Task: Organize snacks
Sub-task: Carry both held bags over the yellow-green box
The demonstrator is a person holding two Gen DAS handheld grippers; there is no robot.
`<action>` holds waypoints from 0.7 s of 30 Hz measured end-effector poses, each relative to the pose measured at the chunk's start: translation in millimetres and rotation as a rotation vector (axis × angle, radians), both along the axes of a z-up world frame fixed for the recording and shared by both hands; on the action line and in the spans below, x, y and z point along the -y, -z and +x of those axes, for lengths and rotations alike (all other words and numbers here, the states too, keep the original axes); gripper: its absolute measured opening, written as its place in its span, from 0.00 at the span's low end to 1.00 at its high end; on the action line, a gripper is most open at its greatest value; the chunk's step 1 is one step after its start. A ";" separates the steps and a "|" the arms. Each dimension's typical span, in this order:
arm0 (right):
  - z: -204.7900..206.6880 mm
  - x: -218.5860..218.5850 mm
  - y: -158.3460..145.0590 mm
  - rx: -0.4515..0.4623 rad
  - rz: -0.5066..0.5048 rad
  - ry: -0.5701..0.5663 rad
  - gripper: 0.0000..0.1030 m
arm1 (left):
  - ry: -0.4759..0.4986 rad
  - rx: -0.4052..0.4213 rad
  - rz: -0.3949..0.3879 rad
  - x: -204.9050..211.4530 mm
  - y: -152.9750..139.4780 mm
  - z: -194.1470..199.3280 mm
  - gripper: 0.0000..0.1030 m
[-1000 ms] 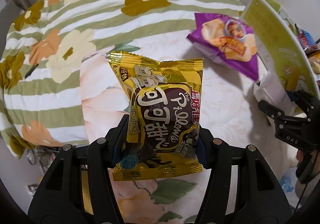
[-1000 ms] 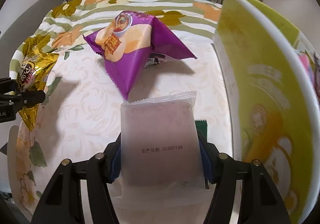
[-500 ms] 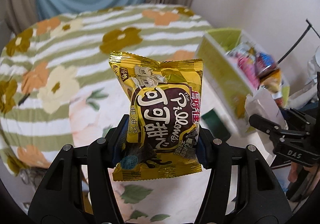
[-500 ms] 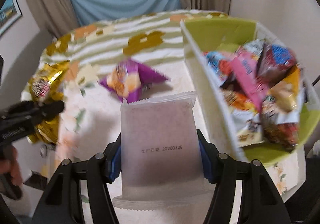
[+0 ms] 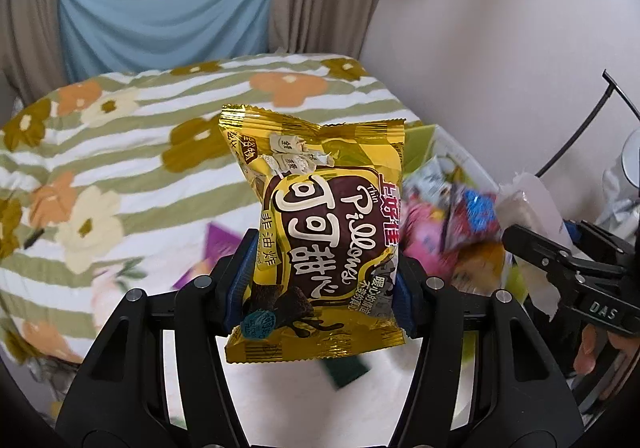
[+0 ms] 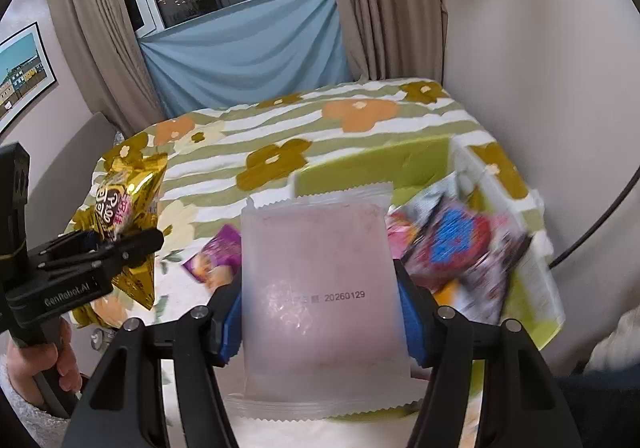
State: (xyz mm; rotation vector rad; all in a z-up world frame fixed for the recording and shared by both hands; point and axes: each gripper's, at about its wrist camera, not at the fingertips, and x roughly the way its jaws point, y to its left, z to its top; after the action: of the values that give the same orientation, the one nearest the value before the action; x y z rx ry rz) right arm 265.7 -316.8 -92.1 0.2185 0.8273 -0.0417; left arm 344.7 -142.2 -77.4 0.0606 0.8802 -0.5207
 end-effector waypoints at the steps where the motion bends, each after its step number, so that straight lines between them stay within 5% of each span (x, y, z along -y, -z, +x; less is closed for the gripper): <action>1: 2.6 11.7 -2.4 0.007 -0.004 -0.003 0.58 | 0.002 0.000 0.003 12.7 0.9 3.3 0.53; 11: 36.9 96.4 2.7 -0.006 0.011 -0.050 0.58 | -0.042 -0.127 0.035 124.4 53.6 46.1 0.54; 13: 42.0 106.3 5.9 -0.012 0.022 -0.063 0.58 | -0.071 -0.165 0.057 134.7 68.5 50.9 0.63; 15: 44.9 112.9 7.9 -0.014 0.030 -0.077 0.58 | -0.096 -0.180 0.064 134.9 78.1 51.8 0.91; 21: 52.8 123.9 15.7 -0.015 0.055 -0.121 0.58 | -0.160 -0.170 0.071 115.8 80.6 33.6 0.94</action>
State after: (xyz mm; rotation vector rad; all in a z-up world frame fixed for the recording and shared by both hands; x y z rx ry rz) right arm 318.6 -440.7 -107.8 0.2198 0.8561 0.0934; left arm 378.3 -258.1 -158.0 0.0102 1.0597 -0.3489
